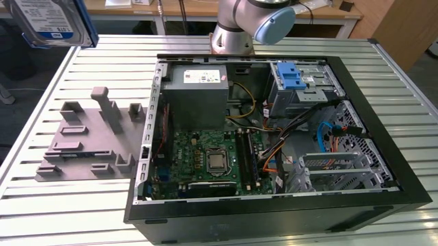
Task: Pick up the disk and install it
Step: 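Pick up the disk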
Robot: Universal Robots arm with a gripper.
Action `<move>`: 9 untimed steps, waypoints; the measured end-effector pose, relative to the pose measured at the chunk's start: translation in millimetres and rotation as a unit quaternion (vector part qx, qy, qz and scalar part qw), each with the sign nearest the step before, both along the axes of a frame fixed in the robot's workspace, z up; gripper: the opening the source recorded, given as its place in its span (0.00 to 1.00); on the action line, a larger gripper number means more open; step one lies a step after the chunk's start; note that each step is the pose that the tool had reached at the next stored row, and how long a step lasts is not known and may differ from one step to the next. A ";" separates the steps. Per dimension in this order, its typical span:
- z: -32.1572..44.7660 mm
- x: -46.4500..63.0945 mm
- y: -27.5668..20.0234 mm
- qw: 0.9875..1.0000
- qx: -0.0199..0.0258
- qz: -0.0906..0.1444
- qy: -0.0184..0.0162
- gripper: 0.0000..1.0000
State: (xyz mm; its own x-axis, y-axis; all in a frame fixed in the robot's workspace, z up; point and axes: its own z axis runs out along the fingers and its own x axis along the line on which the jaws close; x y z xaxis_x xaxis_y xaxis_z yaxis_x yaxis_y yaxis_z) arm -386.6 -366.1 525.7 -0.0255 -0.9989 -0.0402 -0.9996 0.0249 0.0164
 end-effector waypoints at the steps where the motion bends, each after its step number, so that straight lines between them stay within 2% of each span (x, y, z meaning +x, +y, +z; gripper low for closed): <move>1: 0.0 0.6 0.0 1.000 0.000 0.000 0.000 0.36; 9: 0.0 4.9 0.0 1.000 0.000 0.000 0.000 0.36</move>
